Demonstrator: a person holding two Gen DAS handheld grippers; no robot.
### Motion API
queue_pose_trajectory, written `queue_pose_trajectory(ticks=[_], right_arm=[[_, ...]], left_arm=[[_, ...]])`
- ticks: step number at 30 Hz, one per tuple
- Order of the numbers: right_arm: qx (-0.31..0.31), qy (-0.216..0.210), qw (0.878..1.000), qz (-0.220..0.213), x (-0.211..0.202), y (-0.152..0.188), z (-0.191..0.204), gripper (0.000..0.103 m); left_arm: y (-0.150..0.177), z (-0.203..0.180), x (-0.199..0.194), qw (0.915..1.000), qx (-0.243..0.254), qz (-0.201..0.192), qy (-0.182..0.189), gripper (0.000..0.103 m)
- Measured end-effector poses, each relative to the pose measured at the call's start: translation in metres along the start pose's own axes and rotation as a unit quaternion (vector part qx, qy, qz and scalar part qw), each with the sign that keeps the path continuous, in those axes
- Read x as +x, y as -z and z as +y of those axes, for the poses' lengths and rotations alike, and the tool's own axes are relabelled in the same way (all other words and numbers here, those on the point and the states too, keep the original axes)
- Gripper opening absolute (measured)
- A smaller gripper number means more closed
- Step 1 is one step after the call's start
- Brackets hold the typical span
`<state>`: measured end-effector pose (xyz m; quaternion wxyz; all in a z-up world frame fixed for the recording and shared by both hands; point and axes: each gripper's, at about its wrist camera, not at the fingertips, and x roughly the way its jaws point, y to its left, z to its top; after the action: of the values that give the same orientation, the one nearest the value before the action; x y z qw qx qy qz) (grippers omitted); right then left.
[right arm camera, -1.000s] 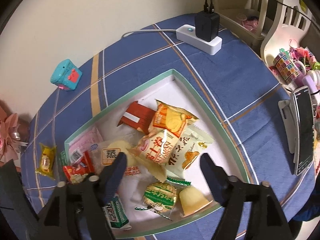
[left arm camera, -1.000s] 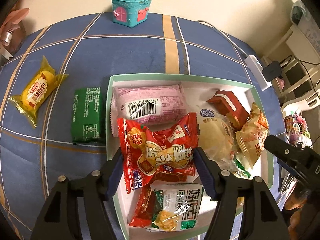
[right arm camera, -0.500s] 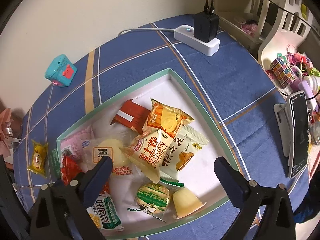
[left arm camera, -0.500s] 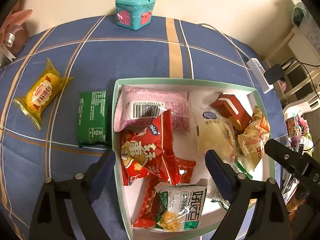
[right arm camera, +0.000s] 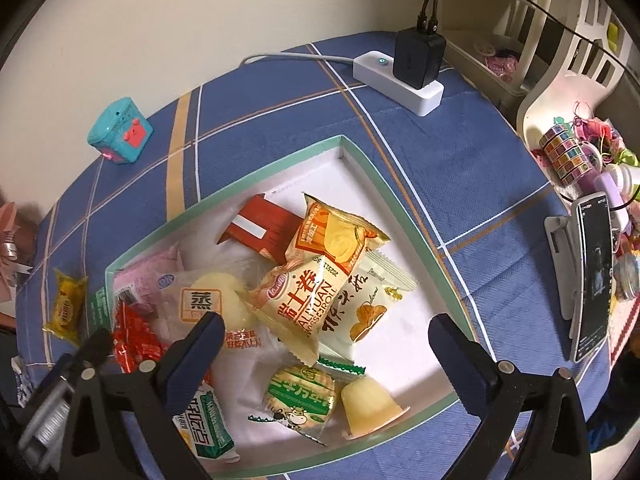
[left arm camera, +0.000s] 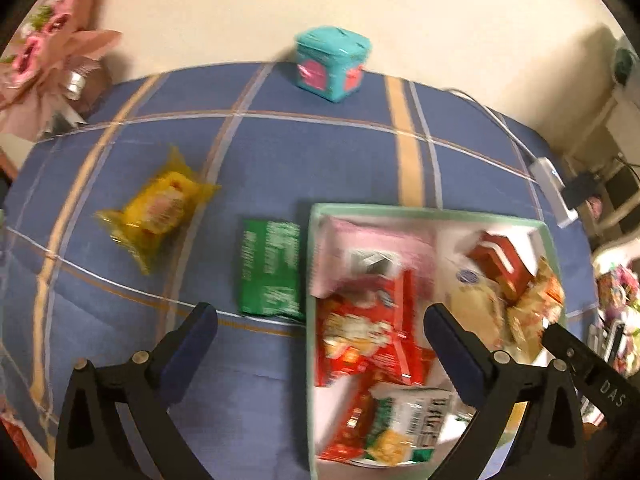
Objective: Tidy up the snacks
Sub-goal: 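Move left tool to yellow wrapped cake while right tool moves to green biscuit pack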
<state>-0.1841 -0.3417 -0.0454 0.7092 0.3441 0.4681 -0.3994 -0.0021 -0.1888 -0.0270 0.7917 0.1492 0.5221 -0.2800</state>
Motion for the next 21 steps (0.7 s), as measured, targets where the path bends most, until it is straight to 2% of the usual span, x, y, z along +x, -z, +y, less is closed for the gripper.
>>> queue_pose_trajectory(ticks=[10, 21], right_arm=[[-0.009, -0.002, 1.000, 0.010, 0.002, 0.009, 0.009, 0.103], [-0.018, -0.001, 1.000, 0.014, -0.003, 0.018, 0.028, 0.103]], left_arm=[[-0.009, 0.029, -0.015, 0.9956, 0.026, -0.024, -0.087, 0.103], [-0.012, 0.054, -0.019, 0.9930, 0.043, -0.018, -0.109, 0.103]])
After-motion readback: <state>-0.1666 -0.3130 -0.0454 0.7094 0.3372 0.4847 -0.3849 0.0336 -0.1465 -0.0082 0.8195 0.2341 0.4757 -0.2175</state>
